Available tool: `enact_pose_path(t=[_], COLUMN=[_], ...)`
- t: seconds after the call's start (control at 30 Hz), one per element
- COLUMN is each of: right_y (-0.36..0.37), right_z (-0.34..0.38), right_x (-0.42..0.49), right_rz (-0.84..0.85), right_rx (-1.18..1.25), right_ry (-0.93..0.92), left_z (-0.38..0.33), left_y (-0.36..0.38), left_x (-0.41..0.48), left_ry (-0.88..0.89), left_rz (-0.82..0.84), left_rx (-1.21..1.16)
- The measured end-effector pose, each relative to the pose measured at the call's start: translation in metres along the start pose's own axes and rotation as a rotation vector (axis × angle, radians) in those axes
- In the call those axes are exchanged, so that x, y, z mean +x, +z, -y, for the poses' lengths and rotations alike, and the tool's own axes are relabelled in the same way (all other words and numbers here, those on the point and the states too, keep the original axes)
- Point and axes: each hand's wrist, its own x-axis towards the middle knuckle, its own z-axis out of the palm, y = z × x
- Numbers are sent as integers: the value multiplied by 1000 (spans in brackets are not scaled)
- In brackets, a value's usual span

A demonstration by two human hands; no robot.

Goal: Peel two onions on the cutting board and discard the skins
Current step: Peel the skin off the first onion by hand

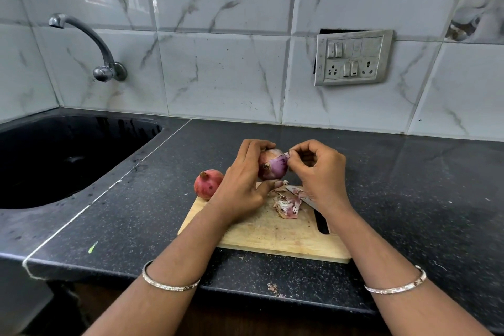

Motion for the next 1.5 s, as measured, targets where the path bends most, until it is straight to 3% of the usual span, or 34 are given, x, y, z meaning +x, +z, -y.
enact_pose_path(t=[0.4, 0.9, 1.13, 1.5], right_y=[-4, -8, -4, -5], right_z=[-3, -13, -5, 5], right_x=[5, 8, 3, 1], right_rz=[-61, -92, 130, 136], right_rx=[111, -54, -65, 84], right_ry=[197, 299, 189, -27], left_z=[4, 6, 8, 9], left_y=[2, 0, 1, 2], left_x=[1, 4, 3, 2], left_ry=[-14, -36, -28, -27], left_rz=[-1, -98, -113, -51], left_rx=[-108, -130, -65, -8])
